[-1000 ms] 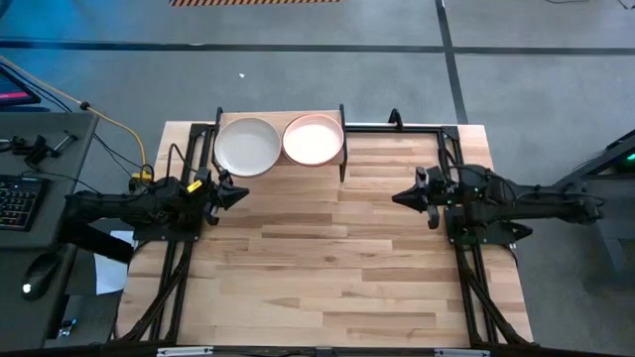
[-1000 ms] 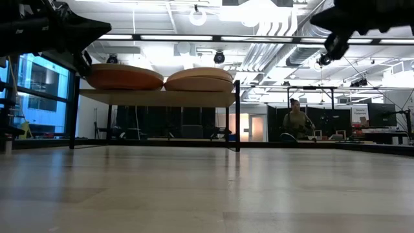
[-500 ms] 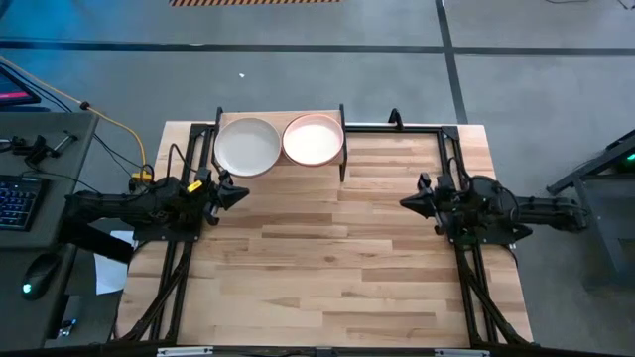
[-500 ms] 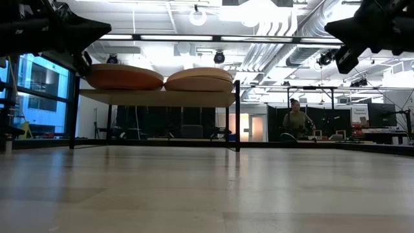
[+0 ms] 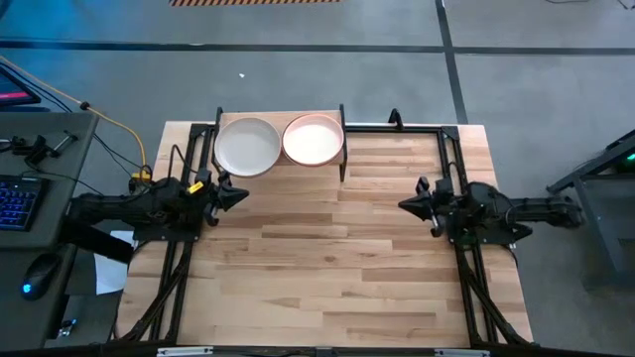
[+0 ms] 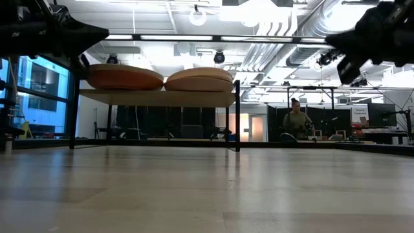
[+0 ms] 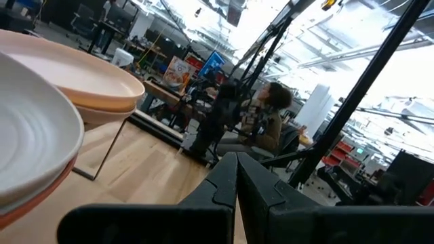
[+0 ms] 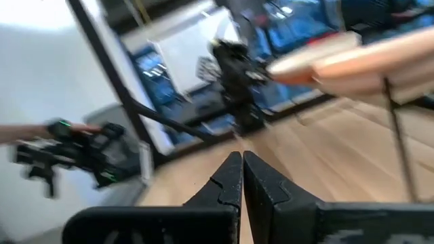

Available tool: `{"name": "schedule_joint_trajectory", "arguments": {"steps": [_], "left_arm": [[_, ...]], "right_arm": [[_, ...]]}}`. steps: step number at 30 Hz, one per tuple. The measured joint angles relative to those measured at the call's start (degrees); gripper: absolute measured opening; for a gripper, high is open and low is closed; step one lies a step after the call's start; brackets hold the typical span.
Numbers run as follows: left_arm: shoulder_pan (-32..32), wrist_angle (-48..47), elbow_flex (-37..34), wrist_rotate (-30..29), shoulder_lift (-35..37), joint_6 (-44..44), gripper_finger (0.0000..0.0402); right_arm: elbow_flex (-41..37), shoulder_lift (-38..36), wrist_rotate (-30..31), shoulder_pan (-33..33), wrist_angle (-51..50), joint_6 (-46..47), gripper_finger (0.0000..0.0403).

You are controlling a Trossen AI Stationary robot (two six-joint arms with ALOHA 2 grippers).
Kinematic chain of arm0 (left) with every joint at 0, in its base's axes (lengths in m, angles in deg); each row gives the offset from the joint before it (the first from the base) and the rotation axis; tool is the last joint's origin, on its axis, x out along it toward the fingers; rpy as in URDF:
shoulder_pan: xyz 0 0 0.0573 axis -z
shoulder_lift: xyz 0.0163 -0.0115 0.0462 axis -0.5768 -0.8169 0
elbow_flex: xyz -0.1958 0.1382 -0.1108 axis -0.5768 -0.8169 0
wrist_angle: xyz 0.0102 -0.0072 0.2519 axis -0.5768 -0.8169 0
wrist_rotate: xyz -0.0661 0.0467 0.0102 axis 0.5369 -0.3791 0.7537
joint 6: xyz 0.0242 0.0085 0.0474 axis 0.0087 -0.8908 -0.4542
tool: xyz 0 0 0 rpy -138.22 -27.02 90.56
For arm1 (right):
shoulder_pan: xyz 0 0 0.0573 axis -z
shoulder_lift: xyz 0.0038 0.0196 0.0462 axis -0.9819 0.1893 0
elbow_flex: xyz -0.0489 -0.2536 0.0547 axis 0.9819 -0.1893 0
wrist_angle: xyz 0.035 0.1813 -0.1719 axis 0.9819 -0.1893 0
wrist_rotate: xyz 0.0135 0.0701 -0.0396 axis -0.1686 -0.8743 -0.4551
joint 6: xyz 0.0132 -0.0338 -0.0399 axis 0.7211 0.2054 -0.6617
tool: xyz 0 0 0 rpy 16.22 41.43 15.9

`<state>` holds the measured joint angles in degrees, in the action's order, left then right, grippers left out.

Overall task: Place and stack plates onto a shelf
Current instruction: Return to Home Position

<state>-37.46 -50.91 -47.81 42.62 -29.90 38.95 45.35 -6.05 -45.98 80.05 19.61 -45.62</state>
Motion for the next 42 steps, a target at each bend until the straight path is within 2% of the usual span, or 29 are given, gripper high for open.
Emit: {"name": "schedule_joint_trajectory", "arguments": {"steps": [4, 6, 10, 15, 19, 29, 42], "left_arm": [[0.0, -0.4, 0.0, 0.0, 1.7, 0.0, 0.0000], [0.0, -0.3, 0.0, 0.0, 2.8, 0.0, 0.0000], [0.0, -3.0, 0.0, 0.0, 5.0, 0.0, 0.0000], [0.2, -13.8, 0.0, 0.1, 4.9, 0.0, 0.0000], [0.4, -13.8, 0.0, 2.1, 4.9, 0.0, 0.0000], [0.4, -14.0, 0.0, 1.9, 4.9, 0.0, 0.0000], [0.4, -13.9, 0.0, 1.9, 4.9, 0.0, 0.0000]], "right_arm": [[0.0, 0.0, 8.1, -3.5, -5.9, -2.5, 0.0000], [0.0, 0.0, 8.9, -4.6, -7.1, -3.6, 0.0000], [0.0, 0.0, 8.9, -5.4, -8.1, -4.2, 0.0000], [0.0, 0.0, 8.0, -5.5, -9.2, -4.2, 0.0000], [0.0, 0.0, 7.9, -5.5, -9.8, -4.3, 0.0000], [-0.1, 0.1, 6.9, -5.5, -12.0, -9.6, 0.0000], [-0.1, 0.1, 5.9, -5.5, -12.2, -12.2, 0.0000]]}}
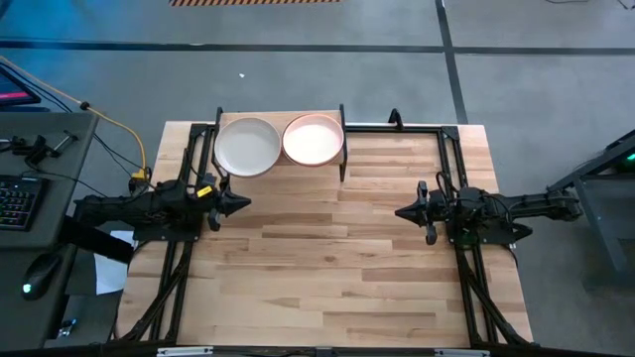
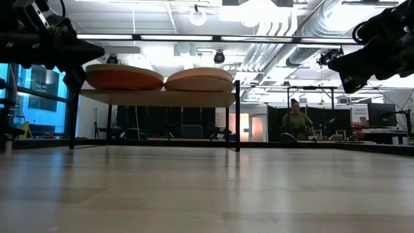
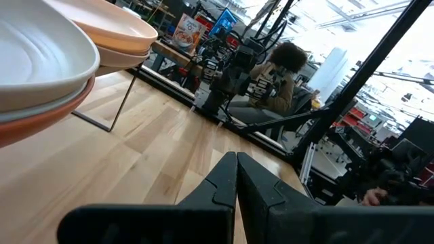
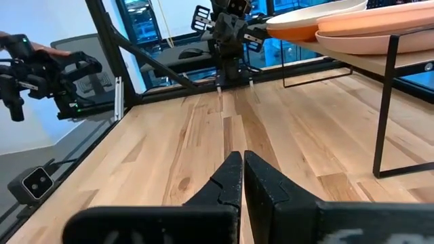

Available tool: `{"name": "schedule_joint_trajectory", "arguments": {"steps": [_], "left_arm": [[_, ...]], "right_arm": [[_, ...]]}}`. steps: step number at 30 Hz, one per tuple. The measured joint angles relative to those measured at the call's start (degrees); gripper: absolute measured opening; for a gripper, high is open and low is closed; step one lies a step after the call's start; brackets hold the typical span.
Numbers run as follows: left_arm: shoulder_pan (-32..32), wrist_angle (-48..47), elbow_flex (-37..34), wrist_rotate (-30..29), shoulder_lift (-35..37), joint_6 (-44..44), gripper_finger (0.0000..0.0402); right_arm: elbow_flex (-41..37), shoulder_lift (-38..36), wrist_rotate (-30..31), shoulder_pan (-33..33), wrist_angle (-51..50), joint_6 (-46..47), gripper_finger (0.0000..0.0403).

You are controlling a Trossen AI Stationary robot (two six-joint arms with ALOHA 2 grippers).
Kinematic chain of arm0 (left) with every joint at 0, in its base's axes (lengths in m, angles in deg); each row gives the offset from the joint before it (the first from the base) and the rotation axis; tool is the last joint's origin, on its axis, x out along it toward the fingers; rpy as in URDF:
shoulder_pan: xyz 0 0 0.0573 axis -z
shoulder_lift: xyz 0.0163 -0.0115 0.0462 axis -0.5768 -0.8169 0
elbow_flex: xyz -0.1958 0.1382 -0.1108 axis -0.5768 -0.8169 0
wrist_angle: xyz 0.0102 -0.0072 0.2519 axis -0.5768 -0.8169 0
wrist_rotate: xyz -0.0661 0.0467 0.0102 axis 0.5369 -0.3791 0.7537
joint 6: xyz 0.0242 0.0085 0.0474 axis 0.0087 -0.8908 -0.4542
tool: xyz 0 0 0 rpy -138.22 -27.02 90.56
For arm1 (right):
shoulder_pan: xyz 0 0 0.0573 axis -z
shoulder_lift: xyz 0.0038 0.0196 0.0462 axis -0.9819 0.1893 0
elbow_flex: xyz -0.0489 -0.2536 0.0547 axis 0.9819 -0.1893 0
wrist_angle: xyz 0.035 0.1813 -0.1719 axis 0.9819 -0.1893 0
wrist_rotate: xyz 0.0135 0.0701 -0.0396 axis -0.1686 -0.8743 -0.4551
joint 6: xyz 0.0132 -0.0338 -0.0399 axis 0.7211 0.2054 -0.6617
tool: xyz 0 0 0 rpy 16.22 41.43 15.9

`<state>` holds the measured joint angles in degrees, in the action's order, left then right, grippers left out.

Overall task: Place and stack plates onto a shelf
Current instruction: Return to Home Position

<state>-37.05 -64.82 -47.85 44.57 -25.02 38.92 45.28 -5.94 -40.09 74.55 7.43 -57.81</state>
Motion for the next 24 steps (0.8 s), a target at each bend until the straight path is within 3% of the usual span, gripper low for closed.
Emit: {"name": "schedule_joint_trajectory", "arguments": {"steps": [24], "left_arm": [[0.0, 0.0, 0.0, 0.0, 0.0, 0.0, 0.0000]], "right_arm": [[0.0, 0.0, 0.0, 0.0, 0.0, 2.4, 0.0000]]}}
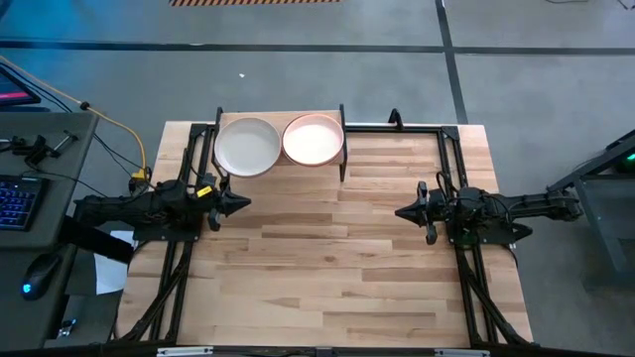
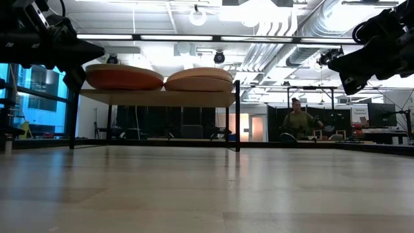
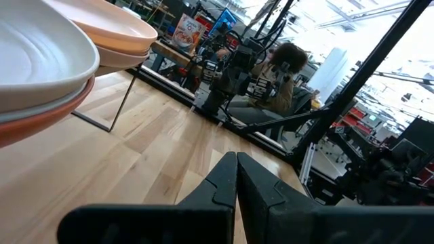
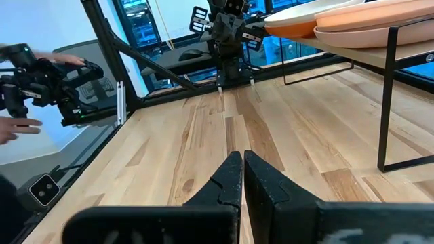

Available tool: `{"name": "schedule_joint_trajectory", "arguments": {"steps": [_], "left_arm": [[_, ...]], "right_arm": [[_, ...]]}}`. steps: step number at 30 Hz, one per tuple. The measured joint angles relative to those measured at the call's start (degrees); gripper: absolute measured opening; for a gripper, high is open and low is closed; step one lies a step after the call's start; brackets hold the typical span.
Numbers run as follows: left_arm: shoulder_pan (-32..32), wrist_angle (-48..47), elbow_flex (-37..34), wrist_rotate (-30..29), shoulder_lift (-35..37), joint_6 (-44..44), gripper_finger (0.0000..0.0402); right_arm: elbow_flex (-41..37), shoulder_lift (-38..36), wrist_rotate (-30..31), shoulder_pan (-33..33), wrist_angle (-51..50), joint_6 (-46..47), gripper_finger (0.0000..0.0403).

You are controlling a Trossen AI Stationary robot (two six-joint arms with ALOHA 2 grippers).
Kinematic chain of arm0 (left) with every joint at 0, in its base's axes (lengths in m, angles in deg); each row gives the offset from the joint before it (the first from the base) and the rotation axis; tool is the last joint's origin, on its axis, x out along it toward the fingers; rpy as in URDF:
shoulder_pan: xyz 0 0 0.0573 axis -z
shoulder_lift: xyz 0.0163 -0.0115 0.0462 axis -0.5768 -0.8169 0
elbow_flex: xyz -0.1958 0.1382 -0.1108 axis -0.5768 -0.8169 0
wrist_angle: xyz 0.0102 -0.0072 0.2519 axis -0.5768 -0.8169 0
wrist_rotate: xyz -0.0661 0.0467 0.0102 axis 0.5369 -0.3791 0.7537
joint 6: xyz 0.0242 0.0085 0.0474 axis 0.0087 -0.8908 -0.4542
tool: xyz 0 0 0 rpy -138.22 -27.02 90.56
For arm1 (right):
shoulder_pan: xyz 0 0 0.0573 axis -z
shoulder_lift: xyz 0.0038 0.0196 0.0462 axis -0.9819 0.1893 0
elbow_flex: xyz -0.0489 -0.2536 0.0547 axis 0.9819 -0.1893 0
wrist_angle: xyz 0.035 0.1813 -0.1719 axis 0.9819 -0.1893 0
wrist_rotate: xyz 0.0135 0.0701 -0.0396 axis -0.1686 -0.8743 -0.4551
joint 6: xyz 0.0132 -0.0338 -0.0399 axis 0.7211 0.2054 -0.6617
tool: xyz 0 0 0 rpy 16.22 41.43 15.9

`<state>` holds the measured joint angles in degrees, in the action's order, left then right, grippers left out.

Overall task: Place and stack plates onto a shelf
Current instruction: Return to Home Position

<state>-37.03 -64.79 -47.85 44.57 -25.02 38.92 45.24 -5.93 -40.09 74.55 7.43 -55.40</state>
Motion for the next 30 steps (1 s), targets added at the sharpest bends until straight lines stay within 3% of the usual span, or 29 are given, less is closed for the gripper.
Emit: {"name": "schedule_joint_trajectory", "arguments": {"steps": [3, 8, 11, 20, 30], "left_arm": [[-0.1, -0.1, 0.0, 0.1, 0.0, -2.0, 0.0000], [0.2, -0.1, 0.0, 1.3, 0.0, -18.1, 0.0000], [1.0, -0.1, 0.0, 1.4, 0.0, -23.2, 0.0000], [-0.3, -0.2, 0.0, 1.0, 0.0, -14.8, 0.0000], [-0.4, -0.2, 0.0, 1.0, 0.0, -14.5, 0.0000]], "right_arm": [[0.0, 0.0, 0.0, 0.0, 0.0, 0.0, 0.0000], [0.0, 0.0, 0.0, 0.0, 0.0, 0.0, 0.0000], [0.0, 0.0, 0.0, 0.0, 0.0, 0.0, 0.0000], [0.0, 0.0, 0.0, 0.0, 0.0, 0.0, 0.0000], [0.0, 0.0, 0.0, 0.0, 0.0, 0.0, 0.0000]]}}
